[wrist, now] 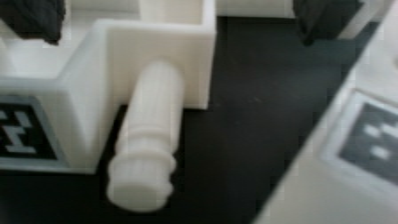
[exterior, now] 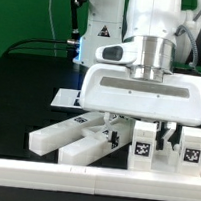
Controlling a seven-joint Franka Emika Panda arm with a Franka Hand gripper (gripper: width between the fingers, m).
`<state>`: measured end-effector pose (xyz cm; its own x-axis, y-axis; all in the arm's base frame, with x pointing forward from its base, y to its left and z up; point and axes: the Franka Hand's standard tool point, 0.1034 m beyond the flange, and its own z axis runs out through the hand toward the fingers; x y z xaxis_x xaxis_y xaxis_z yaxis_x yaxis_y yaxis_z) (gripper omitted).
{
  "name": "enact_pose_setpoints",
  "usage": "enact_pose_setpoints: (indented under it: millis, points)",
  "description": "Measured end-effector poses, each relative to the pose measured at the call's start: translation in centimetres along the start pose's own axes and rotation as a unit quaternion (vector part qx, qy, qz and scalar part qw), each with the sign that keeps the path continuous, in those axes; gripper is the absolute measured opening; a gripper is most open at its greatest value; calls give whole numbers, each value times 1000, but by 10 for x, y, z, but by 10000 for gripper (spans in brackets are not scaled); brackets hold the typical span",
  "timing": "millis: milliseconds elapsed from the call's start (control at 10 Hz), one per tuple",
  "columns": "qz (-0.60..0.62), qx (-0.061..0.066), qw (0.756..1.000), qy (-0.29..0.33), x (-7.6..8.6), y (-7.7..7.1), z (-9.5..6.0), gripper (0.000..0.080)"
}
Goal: Assemble chair
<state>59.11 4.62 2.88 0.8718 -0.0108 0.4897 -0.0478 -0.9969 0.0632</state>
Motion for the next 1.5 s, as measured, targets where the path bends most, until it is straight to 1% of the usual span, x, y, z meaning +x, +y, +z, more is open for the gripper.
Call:
enact_pose_setpoints:
  millis: [100,300,600,700,900,1100,1200,1300,1400,1500]
  points:
    - [-4,1,1000,1,1,-4,3,649]
    - [-6,0,1000,3,4,-1,8,649]
    - [-6,0,1000,5,8,-1,14,649]
    - [-6,0,1000,8,11,-2,15,649]
    - [-3,-1,1000,8,12,0,15,649]
    - [-3,-1,1000,8,12,0,15,389]
    - [-3,-1,1000,8,12,0,15,389]
    - [-1,-4,1000,8,12,4,15,201]
    - [0,-7,1000,8,12,8,15,76]
    - [1,-8,1000,8,12,10,15,76]
